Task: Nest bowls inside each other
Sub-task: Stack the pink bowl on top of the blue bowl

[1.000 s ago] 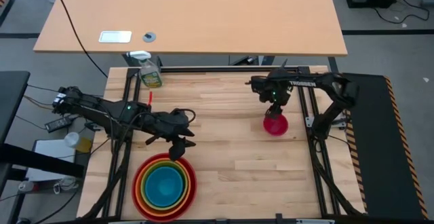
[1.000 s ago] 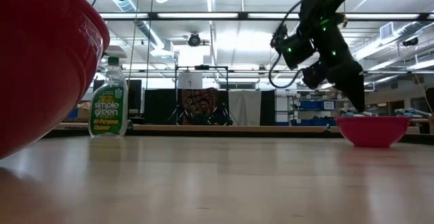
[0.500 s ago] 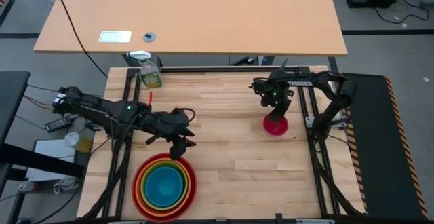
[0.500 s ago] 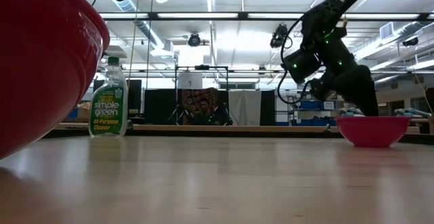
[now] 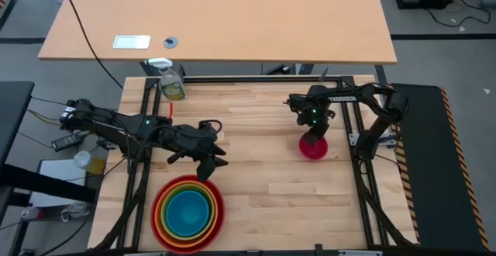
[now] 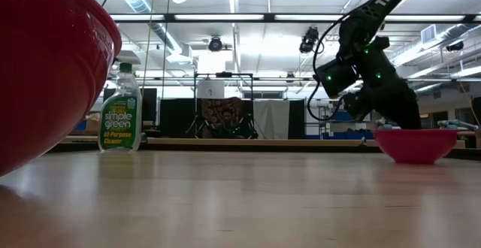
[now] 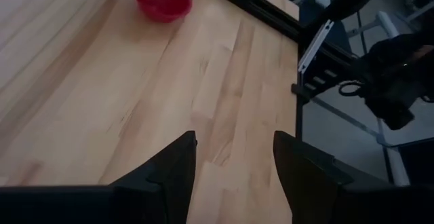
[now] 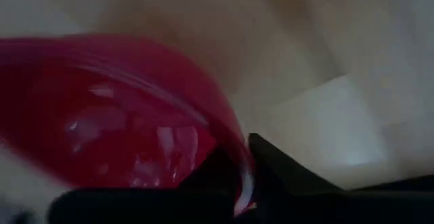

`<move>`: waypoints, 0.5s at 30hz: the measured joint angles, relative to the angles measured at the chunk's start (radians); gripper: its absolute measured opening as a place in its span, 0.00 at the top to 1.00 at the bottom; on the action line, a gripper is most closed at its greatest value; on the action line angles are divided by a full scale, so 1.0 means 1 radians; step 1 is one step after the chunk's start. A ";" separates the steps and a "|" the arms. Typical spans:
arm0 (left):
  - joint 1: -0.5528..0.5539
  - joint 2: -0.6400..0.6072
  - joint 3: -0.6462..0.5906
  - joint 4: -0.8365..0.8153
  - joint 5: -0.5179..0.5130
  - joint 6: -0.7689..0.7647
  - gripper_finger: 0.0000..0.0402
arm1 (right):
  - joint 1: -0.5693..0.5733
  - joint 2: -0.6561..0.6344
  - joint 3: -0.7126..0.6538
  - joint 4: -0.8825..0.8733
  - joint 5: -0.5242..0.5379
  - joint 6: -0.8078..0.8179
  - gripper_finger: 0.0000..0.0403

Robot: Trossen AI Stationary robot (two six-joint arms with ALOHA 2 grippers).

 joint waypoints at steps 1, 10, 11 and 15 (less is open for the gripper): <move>0.000 0.000 0.000 -0.006 0.000 -0.001 0.51 | 0.005 -0.001 0.005 -0.001 -0.022 0.025 0.94; 0.024 0.085 0.001 -0.063 -0.235 -0.192 0.51 | 0.138 0.000 0.149 0.112 0.047 0.409 0.93; 0.034 0.107 0.001 -0.059 -0.252 -0.212 0.51 | 0.160 0.000 0.171 0.147 0.065 0.455 0.94; 0.097 0.179 0.001 -0.028 -0.301 -0.229 0.51 | 0.243 -0.001 0.247 0.314 0.129 0.636 0.95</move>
